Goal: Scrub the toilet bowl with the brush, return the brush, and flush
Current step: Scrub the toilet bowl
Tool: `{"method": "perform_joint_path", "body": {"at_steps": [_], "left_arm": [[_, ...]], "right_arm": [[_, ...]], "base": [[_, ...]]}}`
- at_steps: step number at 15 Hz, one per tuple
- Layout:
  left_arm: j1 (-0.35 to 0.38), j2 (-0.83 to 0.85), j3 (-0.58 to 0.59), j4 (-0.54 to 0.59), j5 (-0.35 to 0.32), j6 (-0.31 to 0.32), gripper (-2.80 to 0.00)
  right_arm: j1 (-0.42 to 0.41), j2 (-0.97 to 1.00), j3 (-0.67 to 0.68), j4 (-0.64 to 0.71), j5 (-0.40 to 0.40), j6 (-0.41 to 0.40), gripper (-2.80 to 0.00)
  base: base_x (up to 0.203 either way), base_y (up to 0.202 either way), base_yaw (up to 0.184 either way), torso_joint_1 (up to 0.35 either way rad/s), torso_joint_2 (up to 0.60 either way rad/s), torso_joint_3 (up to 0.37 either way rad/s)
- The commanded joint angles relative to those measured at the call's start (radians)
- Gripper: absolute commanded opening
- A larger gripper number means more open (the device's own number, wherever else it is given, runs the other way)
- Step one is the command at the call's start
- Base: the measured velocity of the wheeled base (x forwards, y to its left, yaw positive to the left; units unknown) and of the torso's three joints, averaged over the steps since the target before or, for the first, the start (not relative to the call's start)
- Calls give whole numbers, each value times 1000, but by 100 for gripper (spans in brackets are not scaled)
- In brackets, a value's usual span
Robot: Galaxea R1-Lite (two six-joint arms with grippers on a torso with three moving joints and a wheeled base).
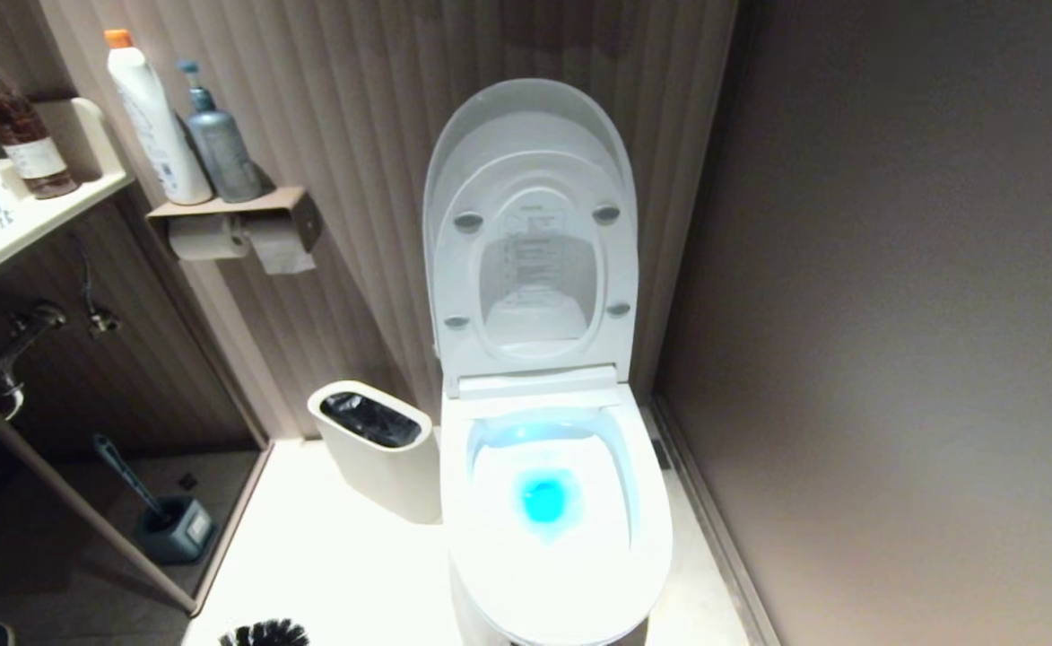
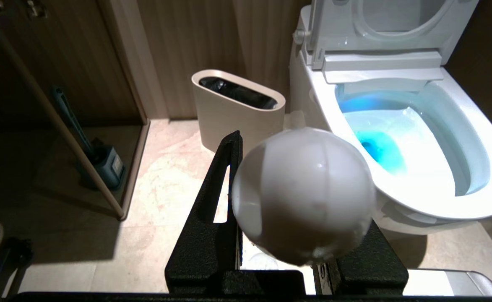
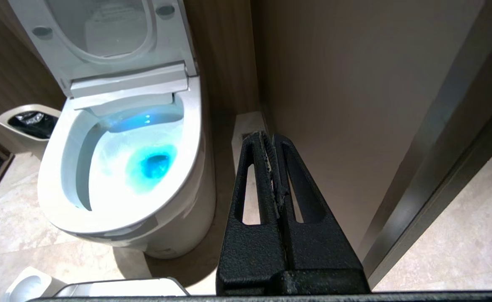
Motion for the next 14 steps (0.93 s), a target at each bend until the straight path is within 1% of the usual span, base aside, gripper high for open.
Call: {"method": "perform_joint_path", "body": {"at_steps": [1,11,14], "left_arm": [[0,1,1,0,0,-1,-280],[0,1,1,0,0,0,-280],[0,1,4,-8,0,0,-280]], "right_arm": [[0,0,0,1,0,0,-280],[0,0,0,0,0,0,-280],[0,0,0,-1,0,0,-280]], "base": [[0,0,0,2,-2,-197],[0,0,0,3,1,-196],[0,0,0,2,5,-60]]}}
